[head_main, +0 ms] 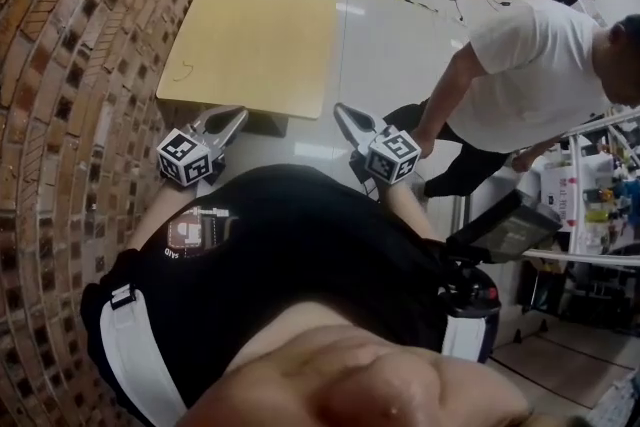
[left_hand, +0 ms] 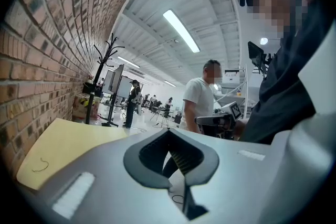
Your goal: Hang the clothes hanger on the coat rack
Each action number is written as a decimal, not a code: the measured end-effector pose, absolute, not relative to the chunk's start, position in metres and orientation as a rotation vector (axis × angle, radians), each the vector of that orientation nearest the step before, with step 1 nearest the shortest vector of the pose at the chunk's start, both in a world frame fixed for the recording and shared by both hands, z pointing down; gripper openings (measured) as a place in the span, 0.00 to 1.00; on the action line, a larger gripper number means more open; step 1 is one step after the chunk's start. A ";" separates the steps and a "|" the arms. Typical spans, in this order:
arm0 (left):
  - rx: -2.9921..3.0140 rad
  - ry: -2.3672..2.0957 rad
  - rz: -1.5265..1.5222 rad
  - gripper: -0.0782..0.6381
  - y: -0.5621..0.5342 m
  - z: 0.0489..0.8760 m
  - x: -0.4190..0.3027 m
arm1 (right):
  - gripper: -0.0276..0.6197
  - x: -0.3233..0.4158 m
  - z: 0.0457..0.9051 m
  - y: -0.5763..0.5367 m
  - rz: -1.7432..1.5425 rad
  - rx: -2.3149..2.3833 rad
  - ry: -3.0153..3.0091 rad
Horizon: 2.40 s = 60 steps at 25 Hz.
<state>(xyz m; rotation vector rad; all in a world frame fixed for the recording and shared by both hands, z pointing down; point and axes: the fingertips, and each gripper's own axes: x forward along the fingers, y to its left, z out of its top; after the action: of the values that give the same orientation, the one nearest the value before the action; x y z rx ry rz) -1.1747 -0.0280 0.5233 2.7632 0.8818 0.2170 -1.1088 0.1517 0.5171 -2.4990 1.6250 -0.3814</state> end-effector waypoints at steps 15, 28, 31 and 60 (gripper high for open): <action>2.693 1.020 0.221 0.11 -0.005 0.529 -1.115 | 0.06 -1.066 0.523 0.175 -0.404 -2.546 1.520; 2.602 1.188 0.250 0.11 -0.016 0.522 -1.031 | 0.06 -1.017 0.514 0.195 -0.387 -2.663 1.290; 2.582 1.227 0.269 0.11 0.002 0.525 -1.020 | 0.06 -1.013 0.516 0.216 -0.400 -2.680 1.239; 2.683 1.022 0.245 0.11 0.298 0.526 -0.996 | 0.06 -0.945 0.521 0.493 -0.454 -2.616 1.459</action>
<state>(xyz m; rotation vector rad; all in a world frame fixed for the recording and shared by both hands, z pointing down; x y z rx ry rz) -0.9956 0.2984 0.5260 2.6833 1.0216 0.2451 -0.9448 0.4933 0.5213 -2.6156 1.4589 -0.4538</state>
